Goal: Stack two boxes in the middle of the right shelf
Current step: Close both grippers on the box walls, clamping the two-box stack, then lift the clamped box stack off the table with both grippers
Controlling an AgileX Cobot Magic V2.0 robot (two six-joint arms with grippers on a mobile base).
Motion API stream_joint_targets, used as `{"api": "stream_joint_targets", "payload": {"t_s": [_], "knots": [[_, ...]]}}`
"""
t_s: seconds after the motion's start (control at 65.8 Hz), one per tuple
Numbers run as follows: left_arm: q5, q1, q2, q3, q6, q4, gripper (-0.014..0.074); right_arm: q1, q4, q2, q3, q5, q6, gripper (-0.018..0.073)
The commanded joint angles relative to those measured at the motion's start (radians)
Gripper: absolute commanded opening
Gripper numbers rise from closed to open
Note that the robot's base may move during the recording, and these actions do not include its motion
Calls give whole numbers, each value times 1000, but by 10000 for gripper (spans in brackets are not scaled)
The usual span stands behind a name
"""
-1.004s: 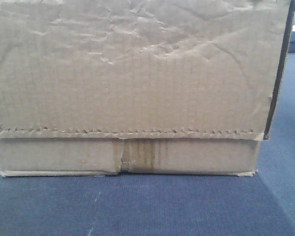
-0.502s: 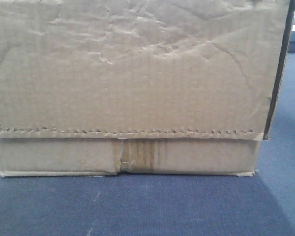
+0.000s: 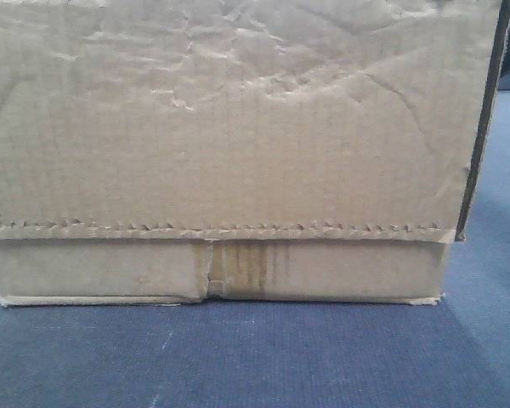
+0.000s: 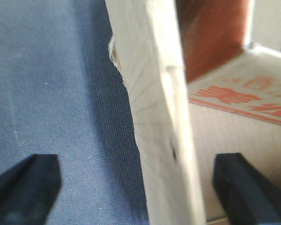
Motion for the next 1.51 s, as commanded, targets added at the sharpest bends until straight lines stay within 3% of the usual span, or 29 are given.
{"api": "stream_joint_targets", "payload": {"t_s": [0.0,0.137,0.167,0.335,0.532,0.791,1.08,1.216,1.49], "knots": [[10,3,8,1,0,-27,375,2,2,-2,-9,-4,-1,214],[10,3,8,-3,0,-55,-6,2,2,-2,-9,-4,-1,-152],[10,3,8,-5,0,-56,-111,2,2,-2,-9,-4,-1,-163],[39,3,8,-38,-2,-56,-111,2,-11,-2,-9,-5,-1,-154],[126,3,7,-127,-69,-29,-111,2,-14,-20,-9,-3,-1,-154],[201,1,-6,-282,-73,-29,-111,2,-16,-91,-40,-31,-1,-154],[202,-52,-59,-457,-73,-20,-111,2,-17,-127,-288,36,-1,-154],[145,-83,-98,-531,-73,-20,-111,2,-17,-133,-417,66,-1,-154],[107,-89,-145,-586,-73,-16,-111,2,-17,-151,-516,79,-1,-154]]}}
